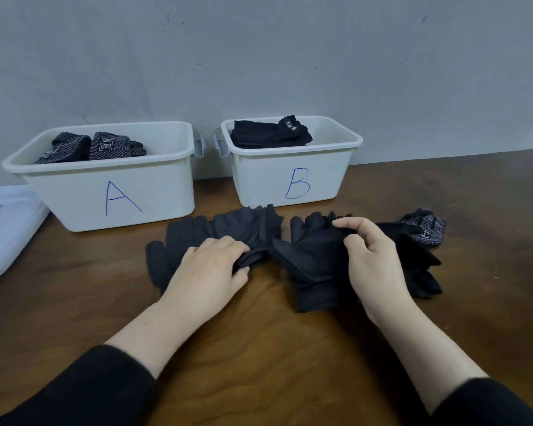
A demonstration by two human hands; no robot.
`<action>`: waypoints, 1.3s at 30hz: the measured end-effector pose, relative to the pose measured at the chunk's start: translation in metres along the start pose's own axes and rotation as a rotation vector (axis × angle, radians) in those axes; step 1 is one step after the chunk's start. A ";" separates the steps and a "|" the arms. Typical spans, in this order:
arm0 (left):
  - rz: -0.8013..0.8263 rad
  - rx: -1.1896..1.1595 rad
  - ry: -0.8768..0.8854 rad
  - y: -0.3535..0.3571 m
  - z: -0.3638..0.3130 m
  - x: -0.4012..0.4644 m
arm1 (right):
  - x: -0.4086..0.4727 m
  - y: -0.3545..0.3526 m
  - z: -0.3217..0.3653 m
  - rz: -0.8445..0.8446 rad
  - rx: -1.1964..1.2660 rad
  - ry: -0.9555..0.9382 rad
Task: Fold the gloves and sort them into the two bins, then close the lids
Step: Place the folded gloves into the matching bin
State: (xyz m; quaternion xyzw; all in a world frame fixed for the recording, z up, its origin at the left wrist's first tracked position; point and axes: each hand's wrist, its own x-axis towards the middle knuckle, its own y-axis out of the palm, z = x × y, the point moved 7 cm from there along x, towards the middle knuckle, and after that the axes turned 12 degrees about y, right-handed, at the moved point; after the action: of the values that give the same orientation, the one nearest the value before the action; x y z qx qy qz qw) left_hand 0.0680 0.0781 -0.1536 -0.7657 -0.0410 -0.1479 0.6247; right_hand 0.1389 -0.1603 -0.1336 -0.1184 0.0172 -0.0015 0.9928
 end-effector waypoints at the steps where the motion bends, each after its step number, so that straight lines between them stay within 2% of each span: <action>1: 0.001 0.008 -0.014 -0.005 0.008 -0.009 | 0.000 0.005 0.003 0.004 0.019 0.003; 4: 0.026 0.017 -0.084 -0.018 0.034 -0.034 | 0.005 0.022 0.007 0.051 0.008 0.008; 5: 0.035 0.028 -0.102 -0.022 0.041 -0.040 | 0.006 0.030 0.007 0.073 -0.107 -0.012; 6: 0.039 0.039 -0.111 -0.026 0.045 -0.046 | 0.006 0.036 0.005 0.071 -0.328 -0.056; 8: 0.020 0.050 -0.108 -0.032 0.047 -0.050 | -0.003 0.044 0.008 -0.004 -0.716 -0.246; 10: -0.035 0.031 -0.109 -0.037 0.045 -0.050 | -0.016 0.050 0.017 0.032 -0.718 -0.448; 12: -0.078 0.034 -0.095 -0.038 0.041 -0.046 | -0.024 0.057 0.016 0.213 -0.656 -0.486; 14: -0.092 0.022 -0.076 -0.034 0.040 -0.043 | -0.028 0.066 0.005 0.353 -0.772 -0.468; 20: -0.177 -0.022 -0.063 -0.033 0.045 -0.040 | -0.024 0.070 -0.002 0.250 -0.828 -0.468; 22: -0.272 -0.070 -0.102 -0.038 0.049 -0.039 | -0.027 0.070 0.001 0.249 -0.792 -0.476; 25: -0.507 -0.165 -0.163 -0.060 0.046 -0.038 | -0.035 0.059 0.024 0.127 -0.583 -0.556; 27: -0.617 -0.181 -0.142 -0.075 0.031 -0.034 | -0.037 0.053 0.036 0.121 -0.375 -0.422; 29: -0.663 -0.192 -0.082 -0.084 0.009 -0.027 | -0.040 0.064 0.037 0.279 -0.139 -0.187; 32: -0.650 -0.284 0.029 -0.085 -0.030 -0.012 | -0.052 0.083 0.044 0.476 0.250 0.040; 34: -0.572 -0.520 0.080 -0.075 -0.051 -0.005 | -0.054 0.079 0.050 0.437 0.389 0.092; 36: -0.486 -0.758 0.064 -0.061 -0.056 -0.007 | -0.048 0.066 0.056 0.329 0.366 0.088; 39: -0.517 -0.727 -0.005 -0.053 -0.035 -0.018 | -0.027 0.038 0.067 0.232 0.118 0.001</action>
State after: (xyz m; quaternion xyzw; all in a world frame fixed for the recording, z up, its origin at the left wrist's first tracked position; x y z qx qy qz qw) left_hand 0.0318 0.0582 -0.1024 -0.9004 -0.1779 -0.3022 0.2573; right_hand 0.1146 -0.1079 -0.0770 -0.0568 0.0310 0.1122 0.9916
